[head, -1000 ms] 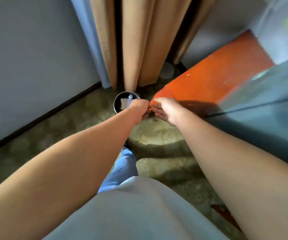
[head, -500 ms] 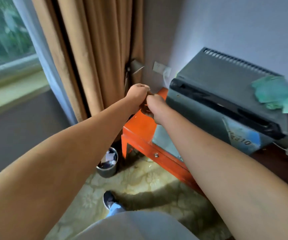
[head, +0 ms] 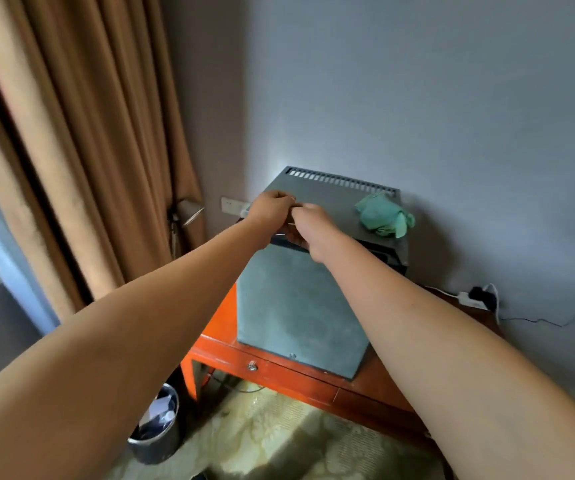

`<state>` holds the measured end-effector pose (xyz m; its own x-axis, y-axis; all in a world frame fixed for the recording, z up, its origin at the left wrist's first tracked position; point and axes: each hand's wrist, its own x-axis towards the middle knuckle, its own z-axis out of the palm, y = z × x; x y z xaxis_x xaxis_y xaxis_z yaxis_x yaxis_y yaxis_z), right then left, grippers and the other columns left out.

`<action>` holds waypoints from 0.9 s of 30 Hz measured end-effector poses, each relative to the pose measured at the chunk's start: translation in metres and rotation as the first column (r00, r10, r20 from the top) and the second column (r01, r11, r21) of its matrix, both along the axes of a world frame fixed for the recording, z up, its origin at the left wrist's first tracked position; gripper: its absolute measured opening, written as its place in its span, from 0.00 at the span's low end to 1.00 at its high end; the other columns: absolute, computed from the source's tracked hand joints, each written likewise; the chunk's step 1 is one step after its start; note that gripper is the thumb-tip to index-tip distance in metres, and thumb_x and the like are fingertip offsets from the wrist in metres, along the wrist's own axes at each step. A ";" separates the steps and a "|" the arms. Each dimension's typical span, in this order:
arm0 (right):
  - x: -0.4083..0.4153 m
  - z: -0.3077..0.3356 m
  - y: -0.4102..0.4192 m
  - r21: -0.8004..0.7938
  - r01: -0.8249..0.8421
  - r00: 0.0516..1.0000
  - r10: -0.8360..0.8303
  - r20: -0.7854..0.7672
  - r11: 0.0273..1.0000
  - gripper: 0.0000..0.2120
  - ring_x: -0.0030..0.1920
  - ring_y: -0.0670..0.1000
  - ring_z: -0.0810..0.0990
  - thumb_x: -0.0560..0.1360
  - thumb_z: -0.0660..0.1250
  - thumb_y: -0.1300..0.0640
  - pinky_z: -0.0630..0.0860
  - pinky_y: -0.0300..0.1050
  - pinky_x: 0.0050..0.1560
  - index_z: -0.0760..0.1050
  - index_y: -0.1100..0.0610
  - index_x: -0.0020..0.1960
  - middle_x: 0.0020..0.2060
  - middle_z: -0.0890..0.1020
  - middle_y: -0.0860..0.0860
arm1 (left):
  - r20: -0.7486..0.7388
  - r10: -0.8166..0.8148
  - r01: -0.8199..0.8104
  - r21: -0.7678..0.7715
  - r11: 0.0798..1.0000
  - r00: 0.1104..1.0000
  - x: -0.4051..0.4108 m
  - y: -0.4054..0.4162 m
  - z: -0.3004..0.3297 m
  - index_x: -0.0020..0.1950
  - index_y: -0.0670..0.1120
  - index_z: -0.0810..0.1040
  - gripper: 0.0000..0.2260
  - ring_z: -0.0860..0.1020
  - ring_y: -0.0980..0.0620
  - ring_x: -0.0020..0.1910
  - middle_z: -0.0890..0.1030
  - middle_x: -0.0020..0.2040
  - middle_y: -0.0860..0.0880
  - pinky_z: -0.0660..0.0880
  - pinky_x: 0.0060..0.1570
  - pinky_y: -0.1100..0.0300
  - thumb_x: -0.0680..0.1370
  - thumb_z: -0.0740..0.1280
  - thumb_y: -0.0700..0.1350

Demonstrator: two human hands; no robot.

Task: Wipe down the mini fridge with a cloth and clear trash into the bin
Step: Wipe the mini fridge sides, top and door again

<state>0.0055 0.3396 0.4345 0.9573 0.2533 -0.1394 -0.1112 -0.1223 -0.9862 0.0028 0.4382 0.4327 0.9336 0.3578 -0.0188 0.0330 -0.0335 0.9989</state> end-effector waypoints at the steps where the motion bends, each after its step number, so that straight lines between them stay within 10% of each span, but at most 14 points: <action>1: 0.005 0.003 -0.012 0.009 0.025 1.000 -0.025 0.006 1.000 0.12 0.44 0.55 0.86 0.79 0.59 0.62 0.78 0.43 0.38 0.81 0.54 0.49 0.43 0.87 0.54 | 0.007 -0.034 0.034 0.003 0.999 0.999 0.005 -0.011 0.004 0.48 0.43 0.80 0.03 0.84 0.49 0.34 0.84 0.43 0.43 0.82 0.36 0.55 0.77 0.67 0.40; 8: 0.046 0.008 -0.099 -0.009 0.230 0.972 -0.230 0.041 0.973 0.13 0.43 0.51 0.83 0.80 0.59 0.63 0.82 0.49 0.51 0.82 0.53 0.50 0.46 0.86 0.53 | -0.044 -0.262 0.265 0.150 0.952 0.964 0.049 -0.081 0.019 0.54 0.45 0.78 0.07 0.80 0.48 0.47 0.82 0.50 0.44 0.79 0.49 0.54 0.78 0.65 0.43; 16: 0.093 -0.004 -0.158 -0.075 0.487 0.869 -0.474 0.142 0.870 0.11 0.47 0.51 0.78 0.79 0.62 0.63 0.76 0.43 0.43 0.81 0.54 0.55 0.50 0.81 0.52 | -0.135 -0.353 0.378 0.318 0.870 0.926 0.107 -0.107 0.010 0.59 0.44 0.79 0.10 0.80 0.47 0.51 0.81 0.53 0.43 0.79 0.53 0.53 0.79 0.62 0.39; 20: 0.124 -0.011 -0.159 -0.313 0.537 0.836 -0.446 0.318 0.783 0.14 0.62 0.55 0.77 0.76 0.66 0.61 0.77 0.53 0.63 0.78 0.52 0.60 0.63 0.76 0.54 | -0.171 -0.379 0.416 0.390 0.821 0.909 0.133 -0.107 0.007 0.61 0.45 0.79 0.15 0.74 0.53 0.39 0.78 0.46 0.47 0.71 0.35 0.62 0.78 0.59 0.36; 27: 0.173 -0.015 -0.143 -0.719 0.456 0.890 -0.294 0.350 0.525 0.30 0.72 0.61 0.66 0.74 0.68 0.43 0.66 0.56 0.70 0.66 0.46 0.74 0.71 0.69 0.56 | -0.184 -0.401 0.441 0.422 0.792 0.897 0.184 -0.087 0.003 0.63 0.44 0.78 0.17 0.76 0.49 0.53 0.79 0.58 0.45 0.71 0.44 0.61 0.78 0.57 0.36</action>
